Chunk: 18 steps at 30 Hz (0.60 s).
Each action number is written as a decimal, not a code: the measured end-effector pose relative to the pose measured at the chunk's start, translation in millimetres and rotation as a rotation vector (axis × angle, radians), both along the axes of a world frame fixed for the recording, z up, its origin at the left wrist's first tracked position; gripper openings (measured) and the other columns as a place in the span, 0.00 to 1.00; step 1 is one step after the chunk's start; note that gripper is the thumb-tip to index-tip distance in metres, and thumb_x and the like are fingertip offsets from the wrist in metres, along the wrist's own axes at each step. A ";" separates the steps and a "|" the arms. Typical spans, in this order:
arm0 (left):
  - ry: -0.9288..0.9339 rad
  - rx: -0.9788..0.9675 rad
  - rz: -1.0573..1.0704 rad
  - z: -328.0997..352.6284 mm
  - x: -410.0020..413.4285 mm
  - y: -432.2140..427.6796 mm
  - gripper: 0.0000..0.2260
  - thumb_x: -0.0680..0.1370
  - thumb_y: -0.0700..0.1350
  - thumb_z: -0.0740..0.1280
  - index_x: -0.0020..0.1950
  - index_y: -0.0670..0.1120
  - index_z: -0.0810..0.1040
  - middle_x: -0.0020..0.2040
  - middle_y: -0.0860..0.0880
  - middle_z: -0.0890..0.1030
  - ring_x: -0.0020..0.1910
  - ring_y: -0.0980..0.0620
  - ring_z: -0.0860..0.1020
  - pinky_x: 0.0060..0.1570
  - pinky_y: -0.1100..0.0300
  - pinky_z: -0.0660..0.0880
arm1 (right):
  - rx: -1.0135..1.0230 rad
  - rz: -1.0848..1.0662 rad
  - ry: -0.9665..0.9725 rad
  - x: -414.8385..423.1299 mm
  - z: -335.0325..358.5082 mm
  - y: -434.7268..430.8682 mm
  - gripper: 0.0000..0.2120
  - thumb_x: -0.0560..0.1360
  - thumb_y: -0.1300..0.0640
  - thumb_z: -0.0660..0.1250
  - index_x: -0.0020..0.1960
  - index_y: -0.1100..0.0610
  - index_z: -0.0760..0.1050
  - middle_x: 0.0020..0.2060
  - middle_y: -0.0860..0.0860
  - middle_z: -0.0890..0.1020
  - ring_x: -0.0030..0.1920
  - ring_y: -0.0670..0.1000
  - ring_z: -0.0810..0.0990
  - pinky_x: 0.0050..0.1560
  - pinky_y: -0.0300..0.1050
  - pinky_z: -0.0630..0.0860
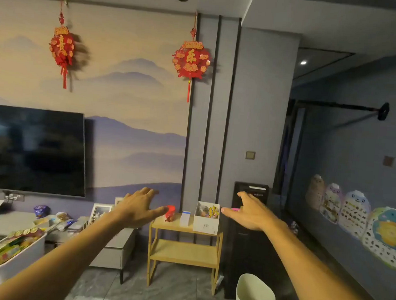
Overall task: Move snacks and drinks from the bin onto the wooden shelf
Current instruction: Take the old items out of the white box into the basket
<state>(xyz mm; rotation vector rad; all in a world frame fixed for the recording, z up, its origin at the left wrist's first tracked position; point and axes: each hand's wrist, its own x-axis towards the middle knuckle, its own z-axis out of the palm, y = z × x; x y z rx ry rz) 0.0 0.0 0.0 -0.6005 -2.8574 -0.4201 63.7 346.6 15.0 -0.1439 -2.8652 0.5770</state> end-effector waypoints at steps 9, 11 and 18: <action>-0.046 -0.006 -0.009 -40.8 -112.0 29.6 0.63 0.58 0.89 0.40 0.82 0.52 0.62 0.82 0.47 0.65 0.76 0.43 0.71 0.75 0.39 0.67 | 0.039 -0.011 -0.042 -104.6 -49.5 20.5 0.44 0.74 0.26 0.67 0.78 0.53 0.64 0.71 0.53 0.75 0.65 0.53 0.78 0.59 0.53 0.81; -0.060 -0.007 -0.023 -51.0 -155.2 39.4 0.58 0.63 0.88 0.43 0.82 0.53 0.62 0.82 0.47 0.66 0.75 0.44 0.72 0.76 0.37 0.65 | 0.045 -0.029 -0.047 -139.4 -59.9 23.6 0.44 0.74 0.25 0.67 0.79 0.52 0.64 0.71 0.53 0.75 0.65 0.54 0.78 0.59 0.54 0.81; -0.115 -0.084 -0.115 -64.2 -301.3 76.6 0.40 0.78 0.75 0.57 0.83 0.50 0.62 0.81 0.47 0.66 0.76 0.44 0.70 0.76 0.40 0.64 | -0.008 -0.096 -0.089 -262.7 -73.9 27.0 0.37 0.75 0.28 0.69 0.74 0.51 0.68 0.69 0.51 0.77 0.65 0.53 0.79 0.54 0.48 0.77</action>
